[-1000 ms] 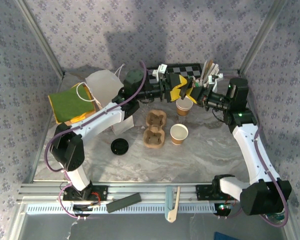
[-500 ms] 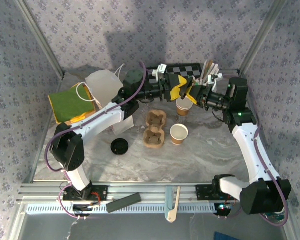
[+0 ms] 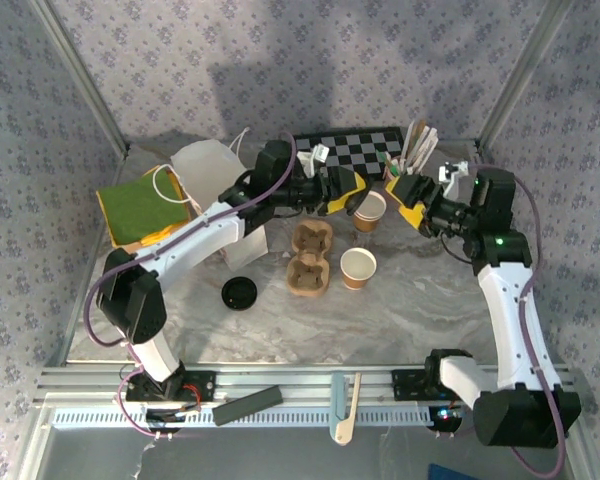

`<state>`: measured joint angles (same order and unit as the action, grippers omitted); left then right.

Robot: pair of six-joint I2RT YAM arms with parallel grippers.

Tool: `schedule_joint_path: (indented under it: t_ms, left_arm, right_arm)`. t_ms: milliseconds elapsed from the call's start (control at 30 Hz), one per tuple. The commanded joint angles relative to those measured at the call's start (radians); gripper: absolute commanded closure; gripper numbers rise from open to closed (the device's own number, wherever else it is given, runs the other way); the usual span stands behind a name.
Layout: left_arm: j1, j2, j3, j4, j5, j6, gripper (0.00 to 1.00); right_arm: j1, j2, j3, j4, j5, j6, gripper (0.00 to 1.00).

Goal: Pack the takeout coffee

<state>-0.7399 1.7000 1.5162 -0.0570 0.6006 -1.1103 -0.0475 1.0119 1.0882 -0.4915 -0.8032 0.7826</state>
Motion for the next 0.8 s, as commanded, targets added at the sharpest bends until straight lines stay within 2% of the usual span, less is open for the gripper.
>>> schedule_joint_path:
  t_ms: [0,167,467,633,767]
  left_arm:
    - [-0.021,-0.027,0.115,-0.297,-0.112,0.239,0.37]
    - [-0.084,0.020,0.213,-0.523,-0.289,0.428,0.37]
    - [-0.212,0.143,0.338,-0.755,-0.609,0.645,0.37]
    - [-0.279,0.188,0.360,-0.784,-0.750,0.722,0.38]
    - [-0.318,0.208,0.325,-0.748,-0.804,0.758,0.38]
  right_arm:
    - [-0.015,-0.051,0.034,-0.200,0.130,-0.129,0.00]
    - [-0.017,-0.089,0.026,-0.298,0.244,-0.194,0.00]
    - [-0.010,-0.153,-0.059,-0.373,0.363,-0.219,0.00]
    - [-0.001,-0.172,-0.096,-0.395,0.395,-0.236,0.00]
    - [0.010,-0.184,-0.125,-0.394,0.402,-0.238,0.00]
